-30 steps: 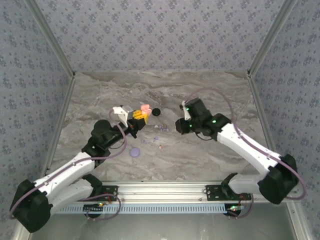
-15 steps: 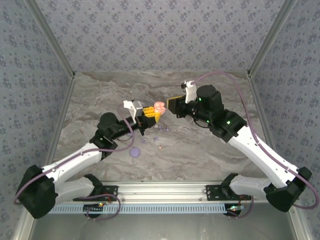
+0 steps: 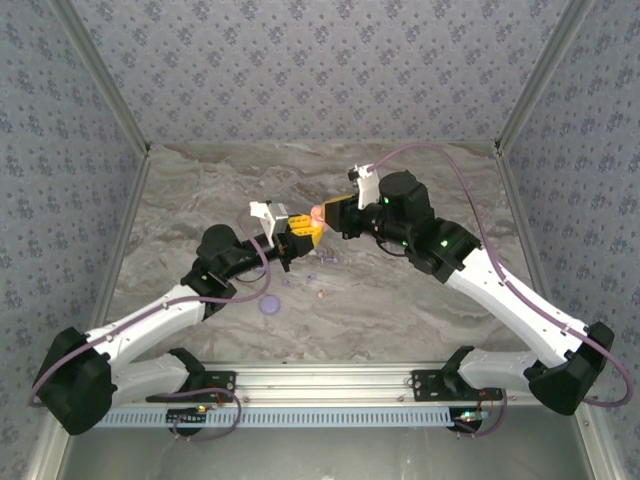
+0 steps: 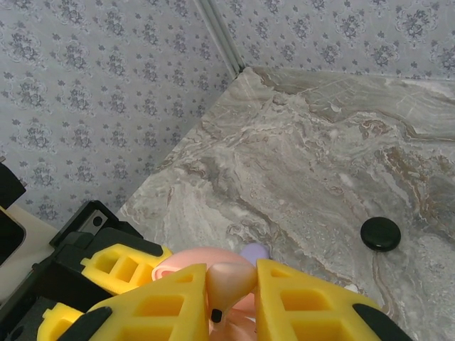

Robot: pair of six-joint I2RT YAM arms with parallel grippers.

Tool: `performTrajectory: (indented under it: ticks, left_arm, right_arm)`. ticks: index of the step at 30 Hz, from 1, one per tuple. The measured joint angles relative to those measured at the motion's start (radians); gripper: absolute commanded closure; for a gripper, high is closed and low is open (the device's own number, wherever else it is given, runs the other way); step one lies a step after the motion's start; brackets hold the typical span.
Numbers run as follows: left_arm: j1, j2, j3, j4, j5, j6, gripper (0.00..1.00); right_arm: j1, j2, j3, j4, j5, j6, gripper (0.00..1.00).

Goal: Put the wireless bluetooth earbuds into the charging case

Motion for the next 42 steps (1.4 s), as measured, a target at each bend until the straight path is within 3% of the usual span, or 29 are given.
performTrajectory:
  ticks: [31,42]
  left_arm:
    - [0.000,0.002,0.000,0.000,-0.014,0.008,1.00]
    - [0.000,0.002,0.000,0.000,-0.014,0.008,1.00]
  right_arm:
    - [0.004,0.003,0.000,-0.037,-0.032,0.024,0.75]
    - [-0.012,0.007,0.011,-0.056,-0.068,0.019,0.53]
